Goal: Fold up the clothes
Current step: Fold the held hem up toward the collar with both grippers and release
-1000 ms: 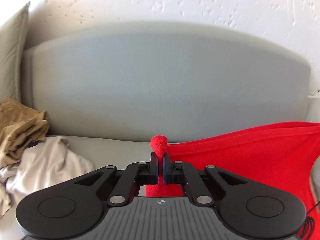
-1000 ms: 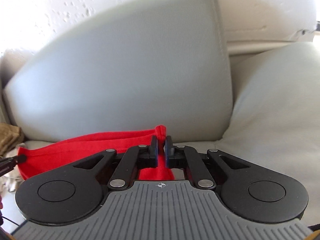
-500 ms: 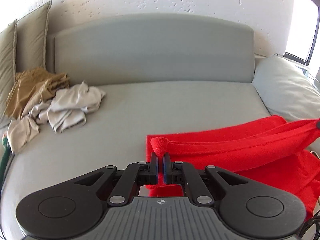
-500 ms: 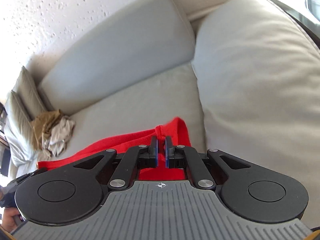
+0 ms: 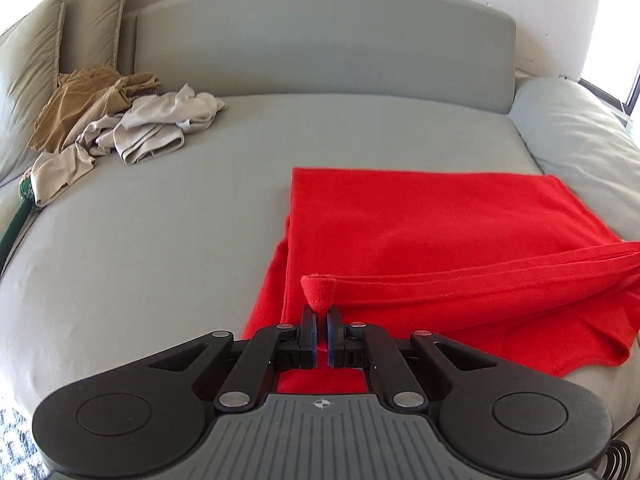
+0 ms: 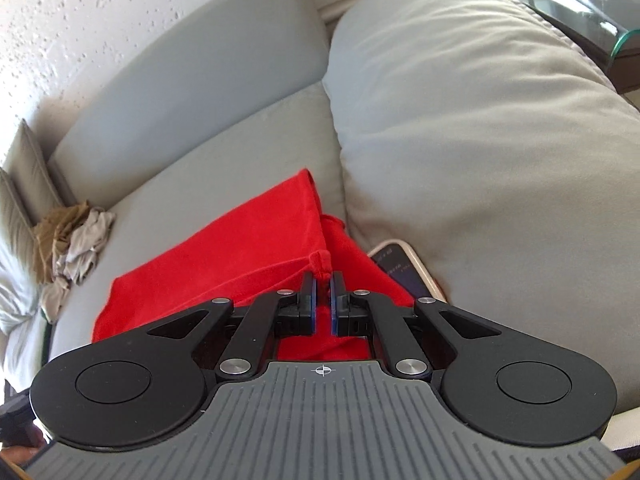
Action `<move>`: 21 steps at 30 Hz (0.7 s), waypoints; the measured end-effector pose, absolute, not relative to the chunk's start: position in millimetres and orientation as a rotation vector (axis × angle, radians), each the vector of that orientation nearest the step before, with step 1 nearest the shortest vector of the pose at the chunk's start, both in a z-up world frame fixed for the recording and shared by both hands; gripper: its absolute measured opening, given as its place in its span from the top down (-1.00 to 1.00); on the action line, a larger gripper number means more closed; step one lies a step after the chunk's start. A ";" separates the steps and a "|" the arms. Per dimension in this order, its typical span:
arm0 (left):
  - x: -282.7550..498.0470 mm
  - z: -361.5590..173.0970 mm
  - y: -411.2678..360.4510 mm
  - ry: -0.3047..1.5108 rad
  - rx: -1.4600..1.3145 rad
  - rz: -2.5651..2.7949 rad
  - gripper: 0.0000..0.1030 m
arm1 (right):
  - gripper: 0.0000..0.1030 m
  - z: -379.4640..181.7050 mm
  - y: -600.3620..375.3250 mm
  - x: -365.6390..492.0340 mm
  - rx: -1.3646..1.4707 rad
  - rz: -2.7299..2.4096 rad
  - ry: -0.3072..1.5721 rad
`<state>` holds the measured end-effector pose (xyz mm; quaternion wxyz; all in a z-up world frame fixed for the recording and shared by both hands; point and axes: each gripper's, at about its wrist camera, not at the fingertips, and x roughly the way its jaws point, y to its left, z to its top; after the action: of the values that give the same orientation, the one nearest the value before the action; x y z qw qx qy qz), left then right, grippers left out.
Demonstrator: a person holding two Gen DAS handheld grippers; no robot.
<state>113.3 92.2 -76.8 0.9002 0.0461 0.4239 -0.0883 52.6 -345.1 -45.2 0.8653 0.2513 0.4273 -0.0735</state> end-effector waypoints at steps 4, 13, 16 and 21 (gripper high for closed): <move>105.0 -81.5 88.3 0.896 0.130 -0.135 0.68 | 0.75 -67.2 -339.3 50.2 0.502 -0.166 0.987; 63.0 -9.4 114.4 0.796 0.023 -0.008 -0.07 | -0.02 -17.0 -350.5 7.5 0.524 -0.083 0.846; 67.8 4.1 95.3 0.759 0.003 -0.086 -0.01 | -0.02 -9.7 -344.8 16.1 0.524 -0.020 0.860; 105.5 -23.9 22.1 0.805 0.111 -0.170 -0.07 | -0.18 -18.5 -308.6 66.9 0.486 0.059 0.966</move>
<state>105.5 22.1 -23.9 0.9150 0.0537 0.3913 -0.0828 66.9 -308.6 -18.5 0.8571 0.2313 0.4595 0.0279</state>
